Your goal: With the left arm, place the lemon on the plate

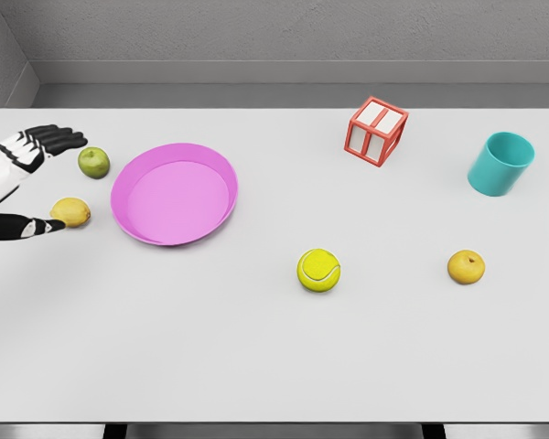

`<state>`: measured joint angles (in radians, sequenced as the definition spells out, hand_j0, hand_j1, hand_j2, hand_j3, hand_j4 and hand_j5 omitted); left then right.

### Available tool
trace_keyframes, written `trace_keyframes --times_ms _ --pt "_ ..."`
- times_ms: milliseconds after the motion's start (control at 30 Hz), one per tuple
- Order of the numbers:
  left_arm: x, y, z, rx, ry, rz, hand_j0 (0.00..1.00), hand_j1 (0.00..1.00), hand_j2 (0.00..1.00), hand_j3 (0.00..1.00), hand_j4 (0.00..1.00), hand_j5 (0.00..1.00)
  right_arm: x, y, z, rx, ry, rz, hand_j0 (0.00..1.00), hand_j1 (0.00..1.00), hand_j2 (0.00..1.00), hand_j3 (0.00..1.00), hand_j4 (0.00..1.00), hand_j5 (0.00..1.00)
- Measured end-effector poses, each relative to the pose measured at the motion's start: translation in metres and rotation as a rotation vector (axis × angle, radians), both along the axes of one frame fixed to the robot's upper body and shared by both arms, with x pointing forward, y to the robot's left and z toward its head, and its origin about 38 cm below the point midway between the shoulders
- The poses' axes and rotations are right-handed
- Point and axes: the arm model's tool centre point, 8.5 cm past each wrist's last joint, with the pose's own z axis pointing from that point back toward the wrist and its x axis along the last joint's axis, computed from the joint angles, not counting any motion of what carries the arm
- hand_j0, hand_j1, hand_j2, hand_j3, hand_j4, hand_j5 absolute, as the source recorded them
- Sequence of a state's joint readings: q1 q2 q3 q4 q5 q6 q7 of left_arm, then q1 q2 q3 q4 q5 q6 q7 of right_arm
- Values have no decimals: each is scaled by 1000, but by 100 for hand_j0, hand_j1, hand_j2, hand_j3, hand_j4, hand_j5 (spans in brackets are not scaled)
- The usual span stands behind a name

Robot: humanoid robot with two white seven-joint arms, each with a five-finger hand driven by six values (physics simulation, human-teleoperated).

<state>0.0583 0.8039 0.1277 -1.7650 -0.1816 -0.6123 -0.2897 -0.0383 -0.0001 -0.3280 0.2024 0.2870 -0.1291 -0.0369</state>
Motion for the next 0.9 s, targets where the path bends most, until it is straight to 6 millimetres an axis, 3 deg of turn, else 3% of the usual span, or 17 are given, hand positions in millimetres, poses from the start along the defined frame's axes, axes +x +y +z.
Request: trace_keyframes --times_ms 367,467,600,733,900 --pt "3 4 -13 88 32 22 100 100 100 100 100 100 0 0 0 0 1 4 100 100 100 100 100 100" --pt "19 3 -9 113 21 20 100 100 100 100 100 100 0 0 0 0 1 4 100 100 100 100 100 100" --pt "34 -3 -25 168 88 -15 100 100 100 100 100 100 0 0 0 0 1 4 100 100 100 100 100 100" --pt "33 14 -43 230 176 4 100 100 100 100 100 100 0 0 0 0 1 4 100 100 100 100 100 100" --pt "44 44 -41 257 202 77 100 100 100 100 100 100 0 0 0 0 1 4 100 100 100 100 100 100"
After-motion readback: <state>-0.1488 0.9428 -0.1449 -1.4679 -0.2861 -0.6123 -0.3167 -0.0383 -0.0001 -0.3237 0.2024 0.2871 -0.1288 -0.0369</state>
